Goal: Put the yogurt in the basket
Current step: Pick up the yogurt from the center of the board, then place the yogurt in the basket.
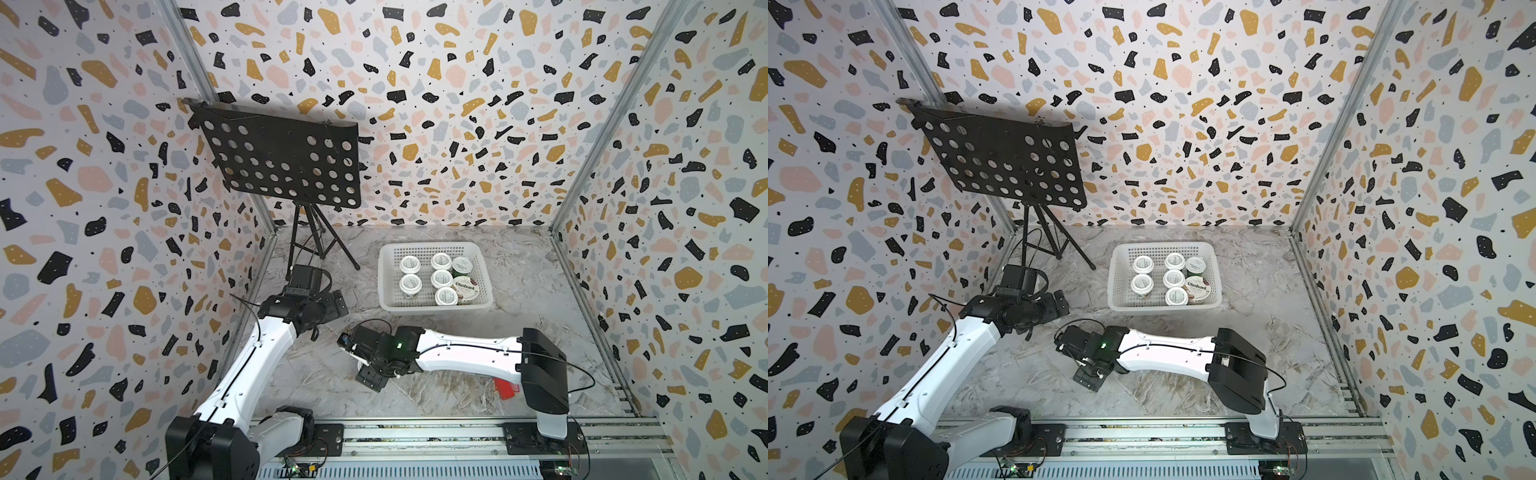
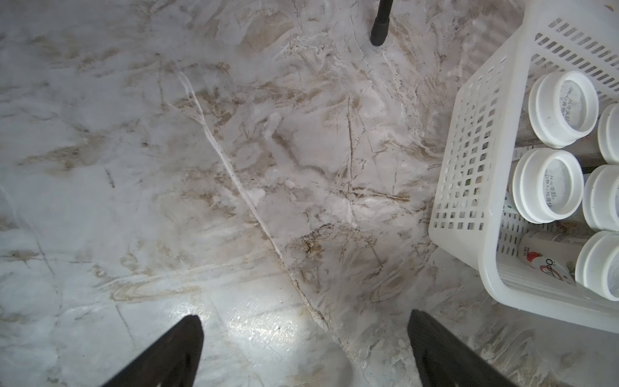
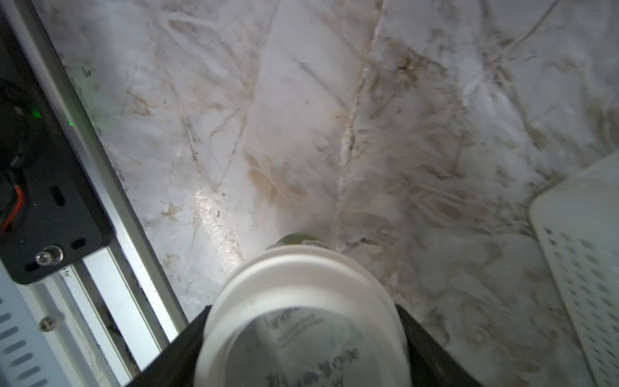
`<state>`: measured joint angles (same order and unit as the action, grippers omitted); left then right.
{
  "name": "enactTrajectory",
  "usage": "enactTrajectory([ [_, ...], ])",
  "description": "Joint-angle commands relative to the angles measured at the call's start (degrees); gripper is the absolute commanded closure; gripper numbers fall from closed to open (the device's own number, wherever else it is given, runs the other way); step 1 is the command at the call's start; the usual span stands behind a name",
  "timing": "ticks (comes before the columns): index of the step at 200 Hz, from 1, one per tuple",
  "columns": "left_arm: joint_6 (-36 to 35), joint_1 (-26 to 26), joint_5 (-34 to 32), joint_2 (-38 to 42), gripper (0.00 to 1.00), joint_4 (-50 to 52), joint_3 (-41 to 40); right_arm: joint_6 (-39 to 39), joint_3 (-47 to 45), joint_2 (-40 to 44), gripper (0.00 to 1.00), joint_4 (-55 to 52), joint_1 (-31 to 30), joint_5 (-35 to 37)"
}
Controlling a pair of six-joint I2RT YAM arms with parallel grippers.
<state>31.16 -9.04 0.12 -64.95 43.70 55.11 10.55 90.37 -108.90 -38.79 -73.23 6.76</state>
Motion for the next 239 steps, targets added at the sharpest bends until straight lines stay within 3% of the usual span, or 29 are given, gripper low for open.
enactTrajectory([
  [1, 0.24, 0.25, 1.72, 1.66, 0.01, -0.66, 0.02, 0.72, -0.24, 5.78, 0.21, -3.86, 3.32, 3.56],
  [51, 0.68, -3.93, 1.54, 0.42, 0.02, -1.61, 0.89, -0.56, 2.52, 10.37, 0.22, -7.23, 16.14, 4.62],
  [102, 0.68, -7.38, 0.24, -1.52, 0.02, -1.85, 3.15, -1.19, 11.47, 5.08, 0.22, -11.12, 23.97, 2.74],
  [239, 0.13, -7.38, 1.2, -1.54, 0.01, -2.22, 2.19, -0.03, 16.15, -4.89, 0.21, -11.42, 26.91, -0.09],
])
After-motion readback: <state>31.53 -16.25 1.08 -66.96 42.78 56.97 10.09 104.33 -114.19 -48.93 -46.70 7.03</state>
